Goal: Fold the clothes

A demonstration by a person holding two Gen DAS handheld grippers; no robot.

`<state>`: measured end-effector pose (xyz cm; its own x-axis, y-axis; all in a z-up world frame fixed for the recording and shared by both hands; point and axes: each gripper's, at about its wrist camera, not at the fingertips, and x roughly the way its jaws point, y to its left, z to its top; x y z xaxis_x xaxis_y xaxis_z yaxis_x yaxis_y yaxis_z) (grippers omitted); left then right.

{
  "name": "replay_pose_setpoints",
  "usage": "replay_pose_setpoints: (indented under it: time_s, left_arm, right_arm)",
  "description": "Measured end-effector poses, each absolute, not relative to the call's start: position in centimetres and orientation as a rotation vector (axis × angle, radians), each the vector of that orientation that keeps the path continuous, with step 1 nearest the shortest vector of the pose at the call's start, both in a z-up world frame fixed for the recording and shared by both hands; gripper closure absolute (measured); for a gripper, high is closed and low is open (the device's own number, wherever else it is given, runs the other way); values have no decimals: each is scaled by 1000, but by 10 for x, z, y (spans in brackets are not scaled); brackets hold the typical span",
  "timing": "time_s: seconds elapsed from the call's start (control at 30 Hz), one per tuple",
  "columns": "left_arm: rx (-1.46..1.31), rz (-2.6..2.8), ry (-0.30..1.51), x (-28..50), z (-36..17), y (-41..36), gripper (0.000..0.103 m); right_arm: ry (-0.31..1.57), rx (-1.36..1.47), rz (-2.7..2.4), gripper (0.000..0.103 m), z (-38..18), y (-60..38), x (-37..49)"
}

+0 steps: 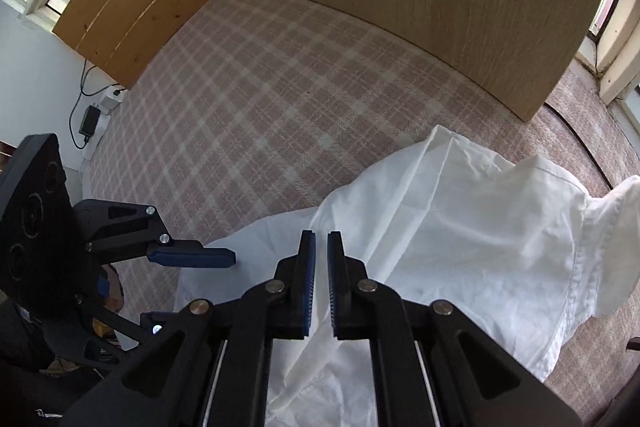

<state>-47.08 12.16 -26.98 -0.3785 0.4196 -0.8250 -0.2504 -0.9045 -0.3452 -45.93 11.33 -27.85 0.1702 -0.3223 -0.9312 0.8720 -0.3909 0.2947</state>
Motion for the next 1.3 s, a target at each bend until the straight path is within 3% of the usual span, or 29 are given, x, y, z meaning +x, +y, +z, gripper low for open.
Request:
replay_pose_setpoints:
  time_s: [0.07,0.1,0.33,0.5,0.67,0.77,0.83,0.93,1.1,1.3]
  left_arm:
    - [-1478,2339,-145,-475,-284,123,71]
    - [-1479,2348,-109,-475,-287,123,69]
    - [-1363,2330,-111,-466,-247,129,71]
    - [-1326,2191,53,-461,-253,179,70]
    - [-1370,2190,144,-473,-282,199,70]
    - [-1370,2176,82,-485,-270,195,70]
    - [-1305,2215,51,-498,-256,187,70]
    - [-1265,2307,168,-526,-248,184,70]
    - [-1351,2306,250,-582,-261,174,70]
    - [-1422,2261,304,-617,-284,186,70]
  right_arm:
    - [644,1419,-1512,97,-301,107,-471]
    - [643,1408,-1537,103,-306,107,-479]
    - [396,1379,-1605,100,-258,153,-512]
    - [402,1426,-1605,100,-257,194,-511]
    - [515,1502,-1628,100,-298,196,-523]
    - [581,1516,-1767,103,-298,198,-541]
    - [549,1505,-1789,97,-284,205,-547]
    - [411,1477,-1747,97,-264,220,-545]
    - [368,1442,-1701,96,-252,227,-538]
    - [402,1475,-1682,96,-277,213,-530]
